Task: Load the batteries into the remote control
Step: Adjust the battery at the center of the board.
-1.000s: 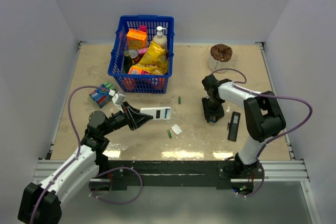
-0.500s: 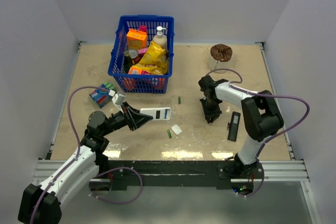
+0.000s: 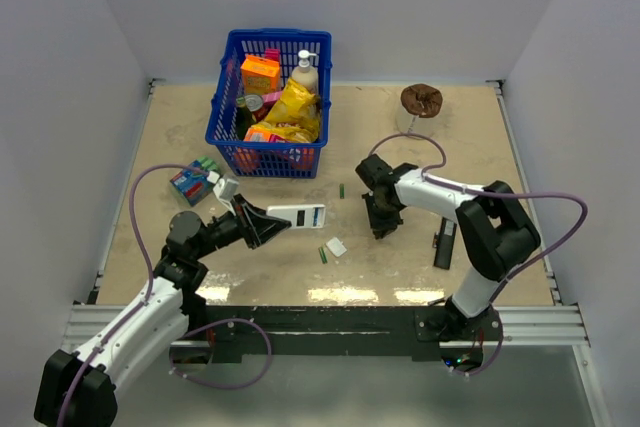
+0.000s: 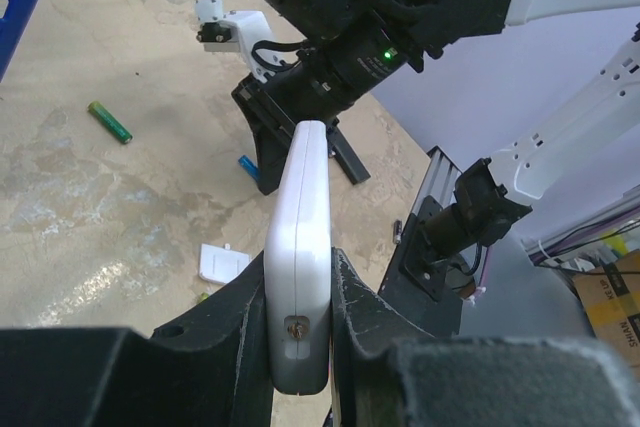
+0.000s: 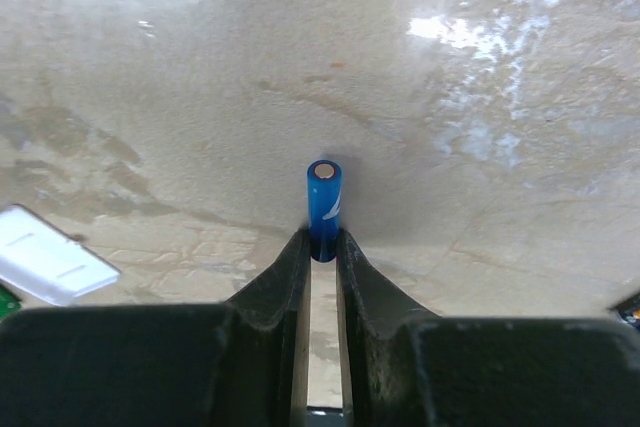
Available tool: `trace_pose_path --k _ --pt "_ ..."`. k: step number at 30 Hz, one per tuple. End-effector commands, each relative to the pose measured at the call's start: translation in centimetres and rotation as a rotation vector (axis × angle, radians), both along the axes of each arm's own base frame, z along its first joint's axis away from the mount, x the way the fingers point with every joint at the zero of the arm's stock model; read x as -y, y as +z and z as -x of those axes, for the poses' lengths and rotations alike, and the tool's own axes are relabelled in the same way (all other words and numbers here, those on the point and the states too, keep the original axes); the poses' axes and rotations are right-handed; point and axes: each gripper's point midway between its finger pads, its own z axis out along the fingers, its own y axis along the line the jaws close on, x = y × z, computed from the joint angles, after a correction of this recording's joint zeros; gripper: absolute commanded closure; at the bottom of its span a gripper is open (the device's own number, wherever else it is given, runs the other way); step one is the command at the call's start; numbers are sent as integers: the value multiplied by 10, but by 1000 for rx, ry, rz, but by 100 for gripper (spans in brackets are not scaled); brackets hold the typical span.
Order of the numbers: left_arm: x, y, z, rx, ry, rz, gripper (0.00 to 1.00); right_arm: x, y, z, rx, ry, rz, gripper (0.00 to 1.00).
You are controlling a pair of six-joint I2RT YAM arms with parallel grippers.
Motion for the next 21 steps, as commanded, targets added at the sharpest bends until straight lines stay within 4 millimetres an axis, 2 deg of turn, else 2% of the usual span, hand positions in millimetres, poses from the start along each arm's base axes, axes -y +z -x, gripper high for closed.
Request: trace_pose_path --k 1,4,5,7,8,11,15,16,17,19,21 --pt "1 22 -5 74 14 36 100 -25 7 -20 145 -14 -89 100" --pt "0 14 -5 54 27 59 100 -42 33 -19 199 44 -147 100" --pt "-1 16 -6 53 34 77 100 -47 48 -20 223 56 -172 100" --pt "-3 10 -8 29 57 88 100 -55 63 -14 226 84 -202 100" --pt "-4 11 -10 18 77 107 100 -63 81 -15 257 97 -244 100" --pt "-7 2 -16 -47 122 128 100 -77 118 -11 308 134 -322 100" --pt "-9 -7 -21 -124 158 165 100 -101 158 3 344 200 -478 100" --pt "-10 -11 -20 -141 162 174 100 -110 167 10 328 232 -535 100" --pt "-11 -8 -19 -150 166 207 100 -114 173 14 330 248 -564 100" --pt "-14 -13 -19 -177 188 237 100 -123 187 24 307 273 -636 100" --pt "-16 -6 -19 -176 197 290 100 -128 193 31 279 281 -676 100"
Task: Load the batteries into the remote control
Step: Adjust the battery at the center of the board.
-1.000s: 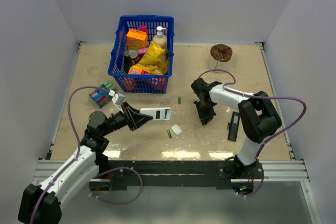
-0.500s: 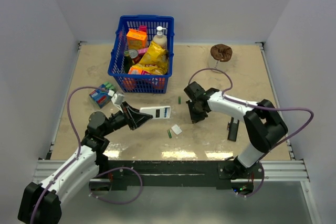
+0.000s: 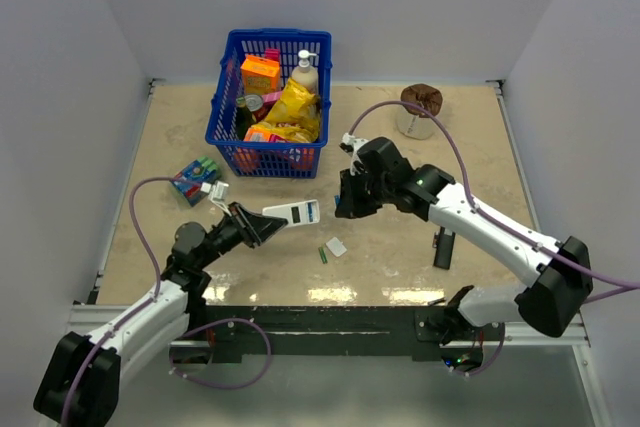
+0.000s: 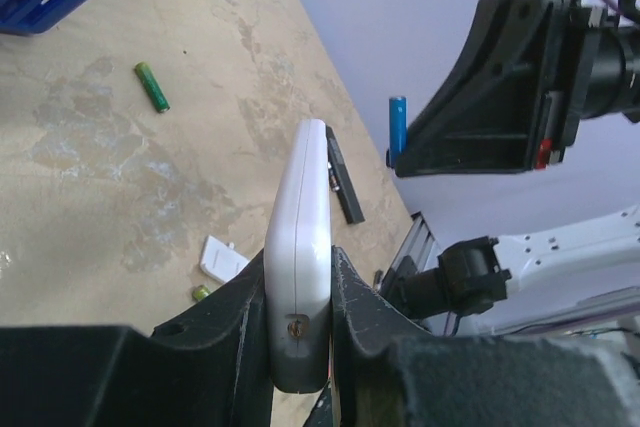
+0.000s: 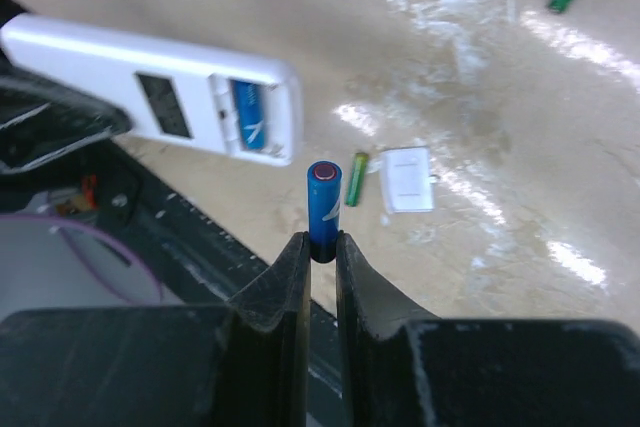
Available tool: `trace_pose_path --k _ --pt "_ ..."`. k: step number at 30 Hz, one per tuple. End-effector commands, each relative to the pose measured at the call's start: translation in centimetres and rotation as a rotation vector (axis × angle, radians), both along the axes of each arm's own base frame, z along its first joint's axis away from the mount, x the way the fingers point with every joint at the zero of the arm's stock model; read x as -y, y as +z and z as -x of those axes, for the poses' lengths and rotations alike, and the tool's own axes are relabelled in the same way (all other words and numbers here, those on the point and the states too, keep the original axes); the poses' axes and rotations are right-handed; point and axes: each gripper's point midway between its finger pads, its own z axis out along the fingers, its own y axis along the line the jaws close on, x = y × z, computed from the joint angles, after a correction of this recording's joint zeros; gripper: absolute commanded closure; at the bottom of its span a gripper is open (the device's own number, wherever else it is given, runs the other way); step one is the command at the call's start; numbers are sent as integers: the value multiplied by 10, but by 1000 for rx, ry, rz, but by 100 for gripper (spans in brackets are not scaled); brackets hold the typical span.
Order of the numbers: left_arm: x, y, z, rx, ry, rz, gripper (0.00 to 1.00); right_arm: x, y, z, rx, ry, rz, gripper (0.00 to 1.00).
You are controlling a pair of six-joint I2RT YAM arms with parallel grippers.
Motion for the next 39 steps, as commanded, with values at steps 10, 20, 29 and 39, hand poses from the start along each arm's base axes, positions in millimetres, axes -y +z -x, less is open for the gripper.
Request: trace_pose_path --k 10,20,29,39 --pt "-11 33 -1 30 81 231 100 -50 45 33 -169 160 -234 100" --pt "-10 27 6 -3 54 246 100 -58 70 30 -162 169 -273 100" --pt "-8 27 22 28 -5 261 100 -59 52 38 -285 140 -253 100" --pt "-11 1 26 -84 12 272 100 -53 50 31 -326 92 -206 100"
